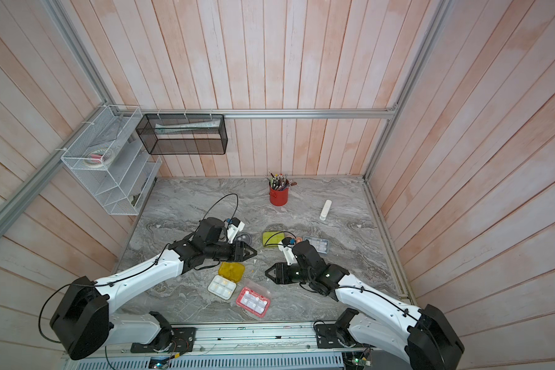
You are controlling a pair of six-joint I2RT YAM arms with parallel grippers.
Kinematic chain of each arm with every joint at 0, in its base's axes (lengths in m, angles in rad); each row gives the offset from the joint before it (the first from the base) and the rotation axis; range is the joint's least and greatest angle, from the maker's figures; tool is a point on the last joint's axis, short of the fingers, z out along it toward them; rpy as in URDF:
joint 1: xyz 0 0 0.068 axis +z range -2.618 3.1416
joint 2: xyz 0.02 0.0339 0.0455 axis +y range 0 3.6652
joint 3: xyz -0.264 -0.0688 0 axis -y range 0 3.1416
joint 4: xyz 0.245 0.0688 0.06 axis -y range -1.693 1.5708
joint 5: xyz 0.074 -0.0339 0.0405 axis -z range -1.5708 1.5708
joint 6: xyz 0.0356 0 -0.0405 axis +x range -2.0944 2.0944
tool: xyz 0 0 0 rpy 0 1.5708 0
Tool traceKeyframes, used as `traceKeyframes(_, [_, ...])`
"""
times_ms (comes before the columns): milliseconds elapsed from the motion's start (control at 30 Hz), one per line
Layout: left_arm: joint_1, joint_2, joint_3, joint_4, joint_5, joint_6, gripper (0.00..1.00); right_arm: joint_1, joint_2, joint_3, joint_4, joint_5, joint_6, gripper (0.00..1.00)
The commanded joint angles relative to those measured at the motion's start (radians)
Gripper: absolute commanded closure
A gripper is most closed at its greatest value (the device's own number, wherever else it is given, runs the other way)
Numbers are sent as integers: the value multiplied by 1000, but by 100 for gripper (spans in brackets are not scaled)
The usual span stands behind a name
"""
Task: Close pillboxes
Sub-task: Close the lid on the pillbox.
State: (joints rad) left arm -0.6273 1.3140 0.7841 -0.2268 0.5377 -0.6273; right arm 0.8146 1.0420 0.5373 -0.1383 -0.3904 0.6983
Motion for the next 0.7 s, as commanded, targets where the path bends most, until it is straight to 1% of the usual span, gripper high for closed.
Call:
traceKeyframes(0, [33, -63, -78, -5, 0, -2, 50, 80, 61, 86, -53, 8, -90, 46])
traceKeyframes(100, [52, -112, -135, 8, 4, -23, 50, 144, 128, 155, -128, 90, -129, 45])
traceKeyframes(200, [66, -141, -166, 10, 2, -32, 50, 177, 173, 179, -151, 126, -149, 45])
traceKeyframes(433, [81, -163, -189, 10, 2, -42, 48, 231, 257, 251, -219, 161, -213, 47])
traceKeyframes(667, [84, -170, -192, 12, -2, -48, 48, 277, 301, 298, -305, 214, -260, 49])
